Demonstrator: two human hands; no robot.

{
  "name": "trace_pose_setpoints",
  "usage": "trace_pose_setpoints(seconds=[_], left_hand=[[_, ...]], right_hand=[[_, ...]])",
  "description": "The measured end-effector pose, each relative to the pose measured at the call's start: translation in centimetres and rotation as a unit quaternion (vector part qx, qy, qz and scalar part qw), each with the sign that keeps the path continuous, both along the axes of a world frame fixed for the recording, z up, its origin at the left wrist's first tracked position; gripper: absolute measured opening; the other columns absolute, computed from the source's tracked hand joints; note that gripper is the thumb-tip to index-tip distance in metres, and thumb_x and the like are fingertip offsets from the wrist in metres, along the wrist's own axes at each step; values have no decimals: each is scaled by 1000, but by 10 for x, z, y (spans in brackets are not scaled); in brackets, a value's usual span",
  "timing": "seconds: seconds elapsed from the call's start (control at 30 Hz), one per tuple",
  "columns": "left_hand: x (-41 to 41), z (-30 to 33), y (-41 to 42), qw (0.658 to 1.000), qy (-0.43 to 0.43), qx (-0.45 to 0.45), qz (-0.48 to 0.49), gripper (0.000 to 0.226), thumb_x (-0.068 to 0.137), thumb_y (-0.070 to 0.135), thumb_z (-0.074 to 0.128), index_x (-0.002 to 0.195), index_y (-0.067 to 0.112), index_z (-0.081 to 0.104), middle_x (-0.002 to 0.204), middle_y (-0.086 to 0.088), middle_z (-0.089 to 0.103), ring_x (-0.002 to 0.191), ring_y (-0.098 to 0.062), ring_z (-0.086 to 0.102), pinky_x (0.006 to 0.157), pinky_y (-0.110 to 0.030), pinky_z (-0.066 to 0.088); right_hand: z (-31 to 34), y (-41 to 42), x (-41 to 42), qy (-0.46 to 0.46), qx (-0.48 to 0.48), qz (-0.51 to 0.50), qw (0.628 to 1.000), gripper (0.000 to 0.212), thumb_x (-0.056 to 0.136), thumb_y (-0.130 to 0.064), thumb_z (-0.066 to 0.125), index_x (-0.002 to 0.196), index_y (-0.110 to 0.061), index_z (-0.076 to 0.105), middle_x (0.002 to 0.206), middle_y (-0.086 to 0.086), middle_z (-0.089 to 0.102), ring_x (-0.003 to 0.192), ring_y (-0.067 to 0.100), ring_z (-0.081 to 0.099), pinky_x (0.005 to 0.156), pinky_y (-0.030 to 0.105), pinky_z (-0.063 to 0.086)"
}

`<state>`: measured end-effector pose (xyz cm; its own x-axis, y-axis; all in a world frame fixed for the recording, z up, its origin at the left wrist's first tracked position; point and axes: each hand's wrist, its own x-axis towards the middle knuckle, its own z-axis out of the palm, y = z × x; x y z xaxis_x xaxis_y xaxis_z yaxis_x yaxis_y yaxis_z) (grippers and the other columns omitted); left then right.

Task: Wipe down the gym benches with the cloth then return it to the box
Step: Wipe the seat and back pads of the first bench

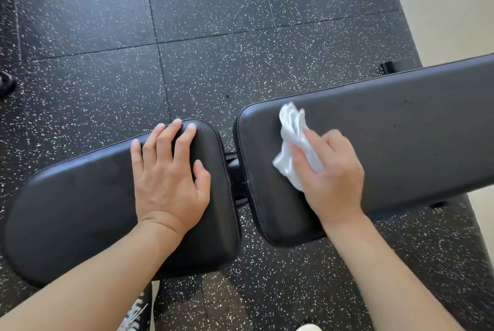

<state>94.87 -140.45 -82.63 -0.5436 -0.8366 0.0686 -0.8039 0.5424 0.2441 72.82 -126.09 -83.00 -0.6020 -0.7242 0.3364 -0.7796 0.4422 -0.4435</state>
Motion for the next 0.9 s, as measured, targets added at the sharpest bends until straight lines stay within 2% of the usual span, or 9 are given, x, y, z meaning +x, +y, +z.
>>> trace_pose_setpoints(seconds=[0.1,0.2,0.33,0.43,0.5,0.6,0.7,0.77,0.9], left_hand=[[0,1,0,1000,-1,0,0,62,92,34,44,151,18,47,156,-9,45,149,-36,37,127,-59,16],[-1,0,0,1000,-3,-10,-5,61,91,32,46,150,16,48,156,-10,46,147,-38,39,125,-61,19],[-1,1,1,1000,-1,-12,-6,61,91,31,46,149,15,48,156,-12,46,147,-39,39,125,-62,20],[-1,0,1,1000,0,-16,-7,61,91,31,46,150,15,47,155,-11,46,147,-39,38,125,-60,19],[-1,-1,0,1000,0,-16,-9,61,91,33,45,150,16,46,155,-11,45,147,-38,38,126,-59,18],[0,-2,0,1000,2,-17,-8,62,91,33,45,150,16,46,155,-11,45,147,-38,38,126,-59,17],[0,-1,0,1000,4,-14,-7,62,91,33,45,150,16,46,155,-11,45,147,-38,38,126,-60,18],[0,-1,0,1000,3,-15,-8,62,91,33,44,150,16,46,155,-11,45,147,-38,38,125,-60,18],[0,-2,0,1000,2,-15,-7,62,91,33,44,150,15,47,155,-11,45,147,-38,38,126,-59,17]], right_hand=[[3,-52,17,-11,7,-50,999,31,97,-35,68,124,-21,73,82,0,45,72,23,45,64,39,44],[8,-69,47,-25,23,-12,999,33,98,-37,65,122,-17,72,86,4,50,75,26,46,65,41,42],[15,-17,87,8,67,138,988,27,96,-33,64,115,-14,72,85,4,49,74,26,43,61,44,42],[8,49,77,-8,65,198,978,31,100,-27,66,125,-10,72,86,3,48,72,25,41,61,45,41],[5,85,49,-45,44,183,981,36,102,-27,67,134,-11,70,85,1,48,72,25,43,63,47,41],[0,100,1,-50,15,102,993,38,103,-30,66,141,-21,66,84,-4,43,71,23,43,65,46,43],[-4,66,-20,-35,-9,-19,999,33,102,-32,64,135,-29,69,79,-4,40,68,24,44,61,43,45],[-5,31,-14,-17,-6,-70,997,31,97,-31,62,127,-27,70,78,-1,44,68,26,47,60,44,47],[1,-37,27,-3,6,-49,999,33,94,-34,63,118,-15,73,82,5,52,72,27,49,62,43,46]])
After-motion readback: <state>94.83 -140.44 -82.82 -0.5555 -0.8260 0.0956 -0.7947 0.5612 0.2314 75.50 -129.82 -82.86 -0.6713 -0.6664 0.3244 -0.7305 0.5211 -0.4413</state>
